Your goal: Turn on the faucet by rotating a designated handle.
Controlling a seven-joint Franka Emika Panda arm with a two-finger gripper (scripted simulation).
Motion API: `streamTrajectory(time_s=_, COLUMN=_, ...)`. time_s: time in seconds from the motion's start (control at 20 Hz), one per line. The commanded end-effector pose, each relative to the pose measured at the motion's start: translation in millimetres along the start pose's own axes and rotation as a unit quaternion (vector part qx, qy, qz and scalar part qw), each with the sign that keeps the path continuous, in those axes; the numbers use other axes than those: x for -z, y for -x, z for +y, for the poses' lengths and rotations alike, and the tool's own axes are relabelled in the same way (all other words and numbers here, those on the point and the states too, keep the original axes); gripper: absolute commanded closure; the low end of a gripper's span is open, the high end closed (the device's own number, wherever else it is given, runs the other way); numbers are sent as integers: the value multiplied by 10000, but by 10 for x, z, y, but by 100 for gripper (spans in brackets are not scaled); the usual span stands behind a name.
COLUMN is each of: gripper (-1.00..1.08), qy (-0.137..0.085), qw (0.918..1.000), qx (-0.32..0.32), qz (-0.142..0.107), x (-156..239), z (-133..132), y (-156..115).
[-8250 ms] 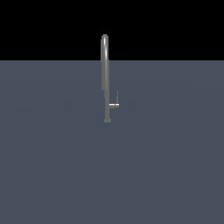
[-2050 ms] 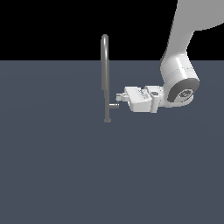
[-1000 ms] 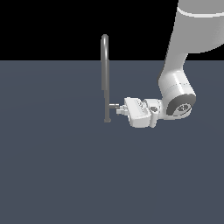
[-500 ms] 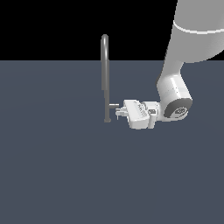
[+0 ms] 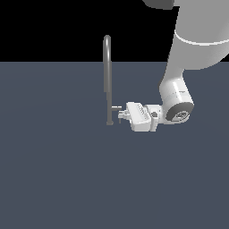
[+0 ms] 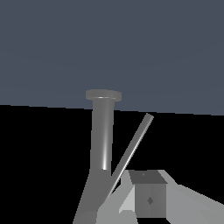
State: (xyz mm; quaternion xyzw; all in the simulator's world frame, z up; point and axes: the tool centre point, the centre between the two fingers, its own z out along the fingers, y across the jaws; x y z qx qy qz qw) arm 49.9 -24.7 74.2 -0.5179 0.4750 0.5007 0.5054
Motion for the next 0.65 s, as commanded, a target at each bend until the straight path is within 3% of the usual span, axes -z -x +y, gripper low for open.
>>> streamTrajectory(time_s=0.0, gripper=108, qy=-49, qw=9999, qx=-85, qz=37, x=3, z=-15, y=-156)
streamTrajectory(time_s=0.6, gripper=108, qy=-85, qw=9997, qx=-238, qz=62, x=10, z=-115, y=-461)
